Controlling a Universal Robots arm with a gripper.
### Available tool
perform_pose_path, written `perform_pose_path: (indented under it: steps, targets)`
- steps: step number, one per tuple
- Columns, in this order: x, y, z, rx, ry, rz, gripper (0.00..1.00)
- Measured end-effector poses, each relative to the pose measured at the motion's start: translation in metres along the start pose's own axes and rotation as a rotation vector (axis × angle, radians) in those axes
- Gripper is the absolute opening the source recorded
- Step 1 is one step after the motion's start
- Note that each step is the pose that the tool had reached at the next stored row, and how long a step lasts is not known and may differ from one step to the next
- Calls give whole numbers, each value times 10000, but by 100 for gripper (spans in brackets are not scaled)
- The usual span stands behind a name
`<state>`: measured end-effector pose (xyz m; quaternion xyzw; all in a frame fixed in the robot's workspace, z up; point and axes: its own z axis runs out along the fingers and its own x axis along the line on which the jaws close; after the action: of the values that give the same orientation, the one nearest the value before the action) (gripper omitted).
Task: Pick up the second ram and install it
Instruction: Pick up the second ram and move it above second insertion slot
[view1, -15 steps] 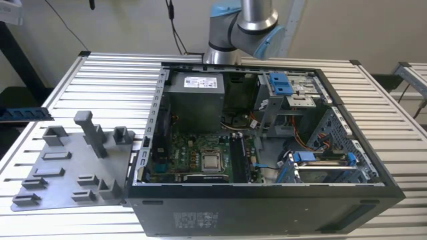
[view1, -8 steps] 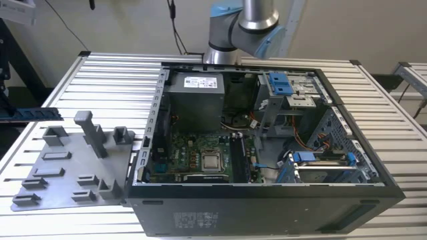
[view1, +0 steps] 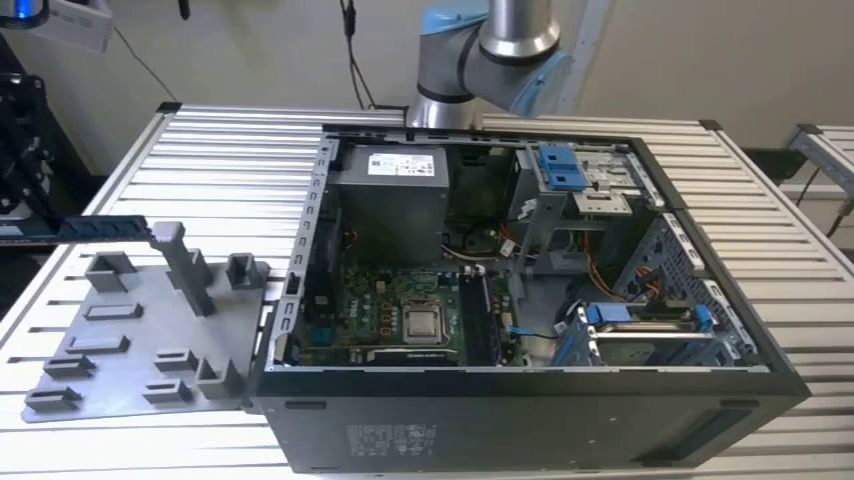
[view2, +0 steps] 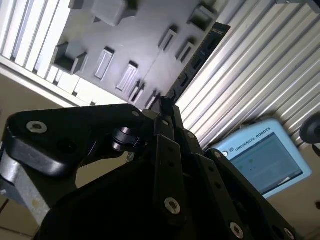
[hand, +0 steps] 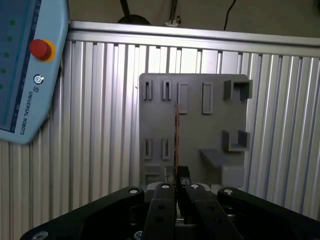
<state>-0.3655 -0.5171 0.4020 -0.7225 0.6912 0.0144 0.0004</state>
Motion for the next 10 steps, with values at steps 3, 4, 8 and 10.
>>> perform_pose_path:
  steps: [3, 4, 8, 10]
  targets:
    - [4, -95, -1, -10, -2, -1, 14]
    - [6, -128, -1, -14, -2, -1, 14]
    - [12, -262, -5, -35, -3, 1, 14]
    - [15, -328, -6, -43, -3, 1, 14]
